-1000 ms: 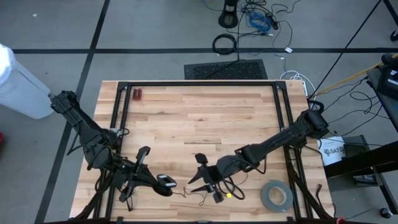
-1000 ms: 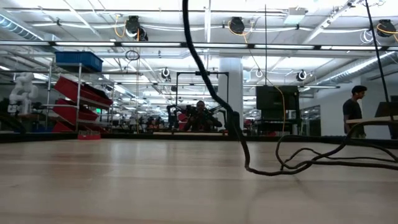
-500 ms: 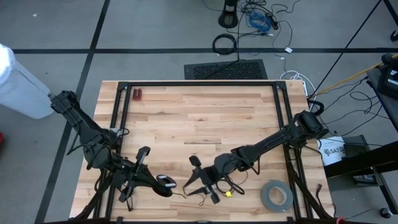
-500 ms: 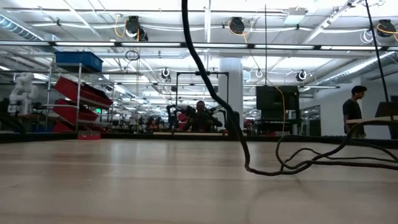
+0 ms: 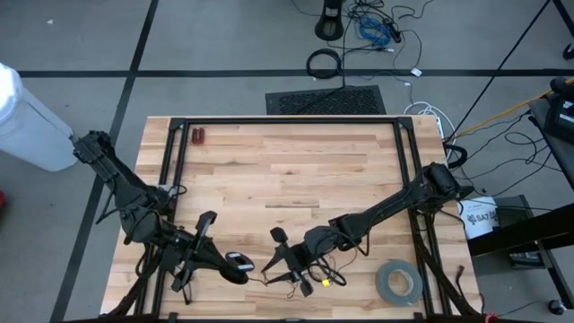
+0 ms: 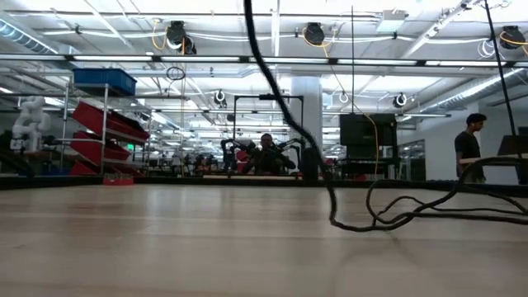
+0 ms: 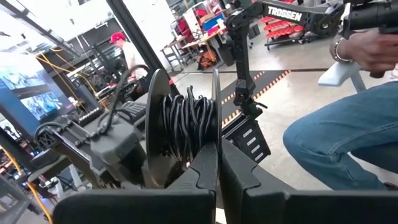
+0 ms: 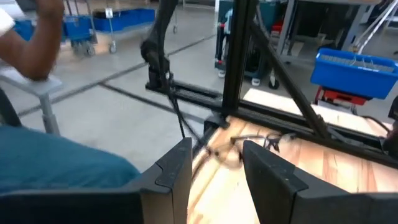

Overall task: Coil cords
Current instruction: Coil the black wire on the spool

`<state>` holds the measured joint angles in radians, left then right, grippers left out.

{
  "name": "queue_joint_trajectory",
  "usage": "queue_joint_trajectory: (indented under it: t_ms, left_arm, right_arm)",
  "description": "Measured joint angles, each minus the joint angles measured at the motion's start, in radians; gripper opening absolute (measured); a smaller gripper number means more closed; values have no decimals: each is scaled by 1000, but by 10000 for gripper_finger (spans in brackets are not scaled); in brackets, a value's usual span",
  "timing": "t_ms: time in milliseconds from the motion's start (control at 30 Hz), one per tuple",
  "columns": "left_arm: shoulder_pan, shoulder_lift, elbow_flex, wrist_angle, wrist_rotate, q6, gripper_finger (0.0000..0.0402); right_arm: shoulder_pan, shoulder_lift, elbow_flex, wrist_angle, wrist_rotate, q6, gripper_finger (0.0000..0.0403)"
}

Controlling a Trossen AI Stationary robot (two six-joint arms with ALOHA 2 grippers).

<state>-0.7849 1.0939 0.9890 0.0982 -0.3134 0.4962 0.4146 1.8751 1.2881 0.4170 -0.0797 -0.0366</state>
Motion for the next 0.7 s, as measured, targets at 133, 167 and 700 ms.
queue_joint_trajectory:
  t_ms: [133,167,700]
  left_arm:
    - [0,0,0,-1,0,0,3]
    - [0,0,0,-2,0,0,3]
    - [0,0,0,-8,0,-13,3]
  right_arm:
    - [0,22,0,14,1,-9,130]
    - [0,23,0,19,2,-9,130]
    - [-2,21,29,-16,15,13,8]
